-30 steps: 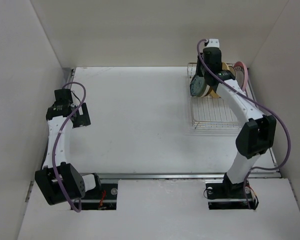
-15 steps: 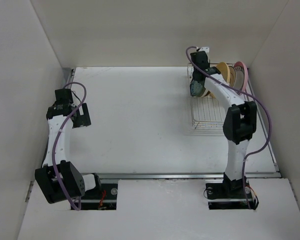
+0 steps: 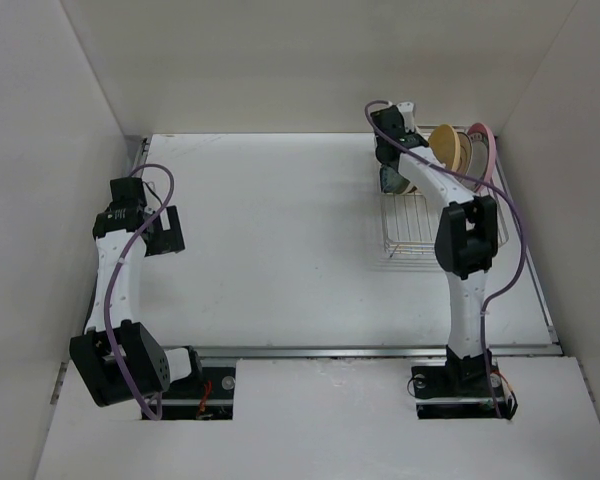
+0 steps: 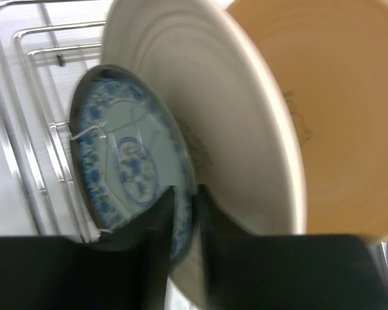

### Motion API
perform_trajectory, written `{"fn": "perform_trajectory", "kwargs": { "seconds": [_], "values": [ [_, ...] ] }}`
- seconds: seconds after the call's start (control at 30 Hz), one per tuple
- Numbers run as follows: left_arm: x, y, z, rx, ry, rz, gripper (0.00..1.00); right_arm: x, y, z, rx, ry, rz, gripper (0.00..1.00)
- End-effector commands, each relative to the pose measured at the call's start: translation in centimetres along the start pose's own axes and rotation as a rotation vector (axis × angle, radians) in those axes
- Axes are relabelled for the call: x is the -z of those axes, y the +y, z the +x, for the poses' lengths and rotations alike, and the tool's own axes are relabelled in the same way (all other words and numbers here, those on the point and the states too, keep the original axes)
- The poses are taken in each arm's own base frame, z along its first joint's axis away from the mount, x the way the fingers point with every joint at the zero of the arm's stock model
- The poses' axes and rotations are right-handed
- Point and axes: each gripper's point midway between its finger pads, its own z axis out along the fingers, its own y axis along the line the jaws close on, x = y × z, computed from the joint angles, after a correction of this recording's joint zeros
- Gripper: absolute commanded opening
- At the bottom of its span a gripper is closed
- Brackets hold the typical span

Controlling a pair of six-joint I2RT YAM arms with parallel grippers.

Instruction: Unload the plates from the dish rack

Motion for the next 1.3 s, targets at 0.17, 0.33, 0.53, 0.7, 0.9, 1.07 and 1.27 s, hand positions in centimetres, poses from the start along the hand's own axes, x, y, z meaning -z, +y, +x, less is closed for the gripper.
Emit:
{"fn": "perform_trajectory", "kwargs": {
  "seconds": [0.17, 0.33, 0.53, 0.7, 0.9, 1.07, 1.27],
  "values": [
    [0.1, -1.6, 0.8, -0.039, 0.027, 0.106, 1.0, 1.4, -1.7, -2.2, -0.106, -0.047, 0.04, 0.0],
    [0.0, -2.2, 1.1, -0.049, 0.044, 0.14, 1.0, 5.3, -4.2, -5.3, -0.123, -0.148, 0.107, 0.0],
    [0.7, -3.2, 1.2, -0.067, 0.042, 0.206, 1.0, 12.6, -7.1, -9.8, -0.145, -0.301, 0.192, 0.0],
    [1.4, -4.2, 1.0, -0.092, 0.037, 0.276, 1.0, 18.3, -10.3, -12.1, -0.196, -0.386, 0.232, 0.0],
    [4.9, -8.2, -0.6, -0.162, -0.006, 0.553, 1.0, 23.3, -2.8, -11.0, -0.157, -0.447, -0.169, 0.0],
    [9.6, -13.1, -2.3, -0.283, -0.054, 0.899, 0.94, 28.8, 10.5, -6.8, -0.072, -0.4, -0.943, 0.0],
    [10.5, -17.3, -1.6, -0.4, -0.003, 1.011, 0.94, 33.2, 18.1, -1.8, -0.03, -0.329, -1.386, 0.0]
  ]
}}
